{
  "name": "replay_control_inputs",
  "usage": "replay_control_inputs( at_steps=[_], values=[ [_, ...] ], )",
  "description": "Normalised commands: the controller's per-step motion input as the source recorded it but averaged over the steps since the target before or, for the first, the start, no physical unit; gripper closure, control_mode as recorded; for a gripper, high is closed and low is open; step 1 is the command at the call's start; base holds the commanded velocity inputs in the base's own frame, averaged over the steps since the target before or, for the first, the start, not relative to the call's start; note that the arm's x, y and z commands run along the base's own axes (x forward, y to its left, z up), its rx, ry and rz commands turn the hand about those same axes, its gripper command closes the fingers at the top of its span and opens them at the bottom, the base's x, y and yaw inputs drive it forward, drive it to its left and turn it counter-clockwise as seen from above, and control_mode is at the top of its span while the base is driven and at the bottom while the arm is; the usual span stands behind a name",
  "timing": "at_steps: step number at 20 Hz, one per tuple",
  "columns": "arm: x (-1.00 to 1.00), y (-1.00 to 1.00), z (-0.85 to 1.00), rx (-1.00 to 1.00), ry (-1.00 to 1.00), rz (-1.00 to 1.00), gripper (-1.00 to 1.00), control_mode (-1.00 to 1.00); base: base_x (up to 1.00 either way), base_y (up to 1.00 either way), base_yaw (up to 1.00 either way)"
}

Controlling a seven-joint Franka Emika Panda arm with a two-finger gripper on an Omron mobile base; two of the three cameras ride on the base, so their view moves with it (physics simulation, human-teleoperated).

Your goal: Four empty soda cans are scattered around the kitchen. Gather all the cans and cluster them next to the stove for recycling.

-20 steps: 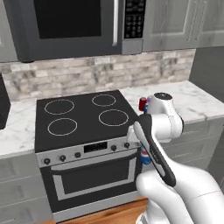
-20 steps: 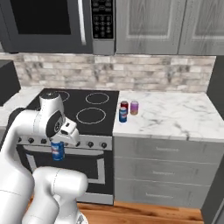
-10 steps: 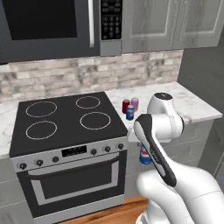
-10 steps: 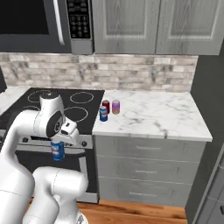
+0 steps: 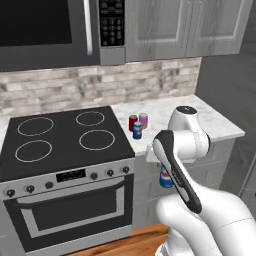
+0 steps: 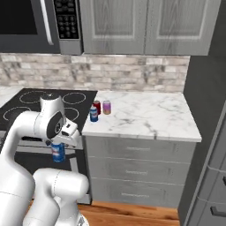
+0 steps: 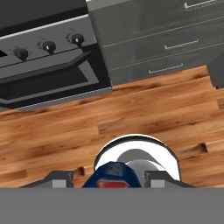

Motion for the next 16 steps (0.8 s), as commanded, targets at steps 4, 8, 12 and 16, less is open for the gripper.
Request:
replay_control_inputs(
  at_steps=[4,8,12,16],
  values=[
    [0.0,0.0,0.0,0.0,0.0,0.0,1.0,1.0,0.18,-0.29,0.0],
    [0.0,0.0,0.0,0.0,0.0,0.0,1.0,1.0,0.2,-0.38,0.0],
    [0.0,0.0,0.0,0.0,0.0,0.0,1.0,1.0,0.15,-0.44,0.0],
    [0.0,0.0,0.0,0.0,0.0,0.0,1.0,1.0,0.25,-0.29,0.0]
  ],
)
